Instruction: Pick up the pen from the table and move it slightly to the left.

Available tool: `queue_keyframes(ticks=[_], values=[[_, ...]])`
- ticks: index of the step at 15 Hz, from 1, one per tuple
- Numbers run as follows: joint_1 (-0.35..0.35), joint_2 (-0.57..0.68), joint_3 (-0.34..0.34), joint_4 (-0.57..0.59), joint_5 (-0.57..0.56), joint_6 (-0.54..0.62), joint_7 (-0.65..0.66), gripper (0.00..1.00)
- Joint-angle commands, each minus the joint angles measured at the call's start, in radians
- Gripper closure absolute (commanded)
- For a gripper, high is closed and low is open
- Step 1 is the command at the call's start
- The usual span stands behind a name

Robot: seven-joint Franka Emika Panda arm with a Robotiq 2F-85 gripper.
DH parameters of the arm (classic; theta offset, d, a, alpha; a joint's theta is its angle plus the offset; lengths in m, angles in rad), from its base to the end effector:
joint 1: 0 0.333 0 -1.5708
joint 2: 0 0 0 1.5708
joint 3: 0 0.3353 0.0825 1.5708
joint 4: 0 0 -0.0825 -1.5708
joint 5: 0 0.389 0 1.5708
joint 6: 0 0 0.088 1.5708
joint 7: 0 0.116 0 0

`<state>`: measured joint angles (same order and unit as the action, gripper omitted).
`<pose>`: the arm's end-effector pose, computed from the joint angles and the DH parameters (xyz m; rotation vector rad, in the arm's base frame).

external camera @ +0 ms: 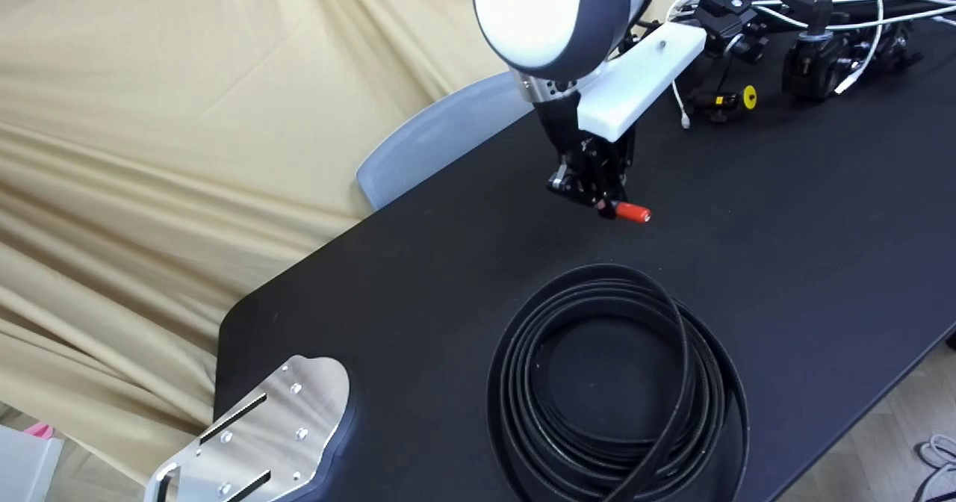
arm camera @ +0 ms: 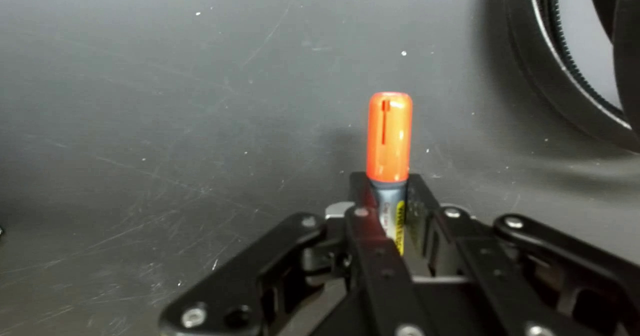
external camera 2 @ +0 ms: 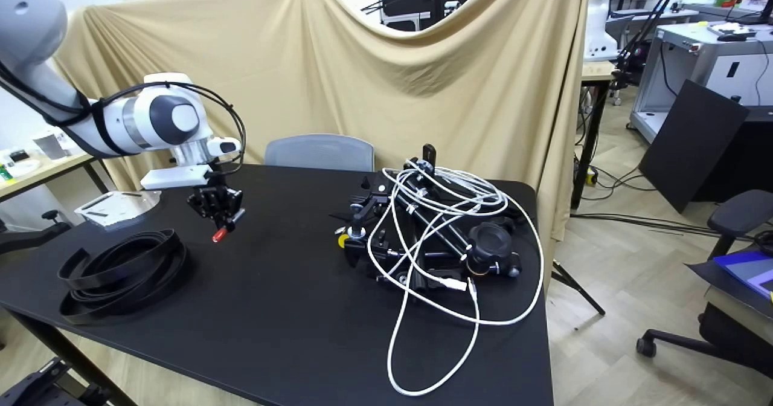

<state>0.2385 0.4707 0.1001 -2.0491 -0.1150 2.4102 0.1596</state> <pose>0.5612 0.1956 0.2027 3.0605 0.4006 -0.1479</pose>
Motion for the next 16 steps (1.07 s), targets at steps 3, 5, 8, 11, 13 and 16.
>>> queue_keyframes(ticks=[3,5,8,11,13,16], values=[[0.051,0.058,-0.008,0.031,-0.012,0.022,0.055,0.95],[0.059,0.081,-0.012,0.038,-0.011,0.035,0.06,0.95],[0.074,0.109,-0.03,0.042,-0.019,0.067,0.082,0.95],[0.082,0.138,-0.048,0.048,-0.017,0.096,0.106,0.95],[0.085,0.145,-0.056,0.052,-0.013,0.108,0.113,0.95],[0.086,0.144,-0.065,0.053,-0.016,0.115,0.118,0.48]])
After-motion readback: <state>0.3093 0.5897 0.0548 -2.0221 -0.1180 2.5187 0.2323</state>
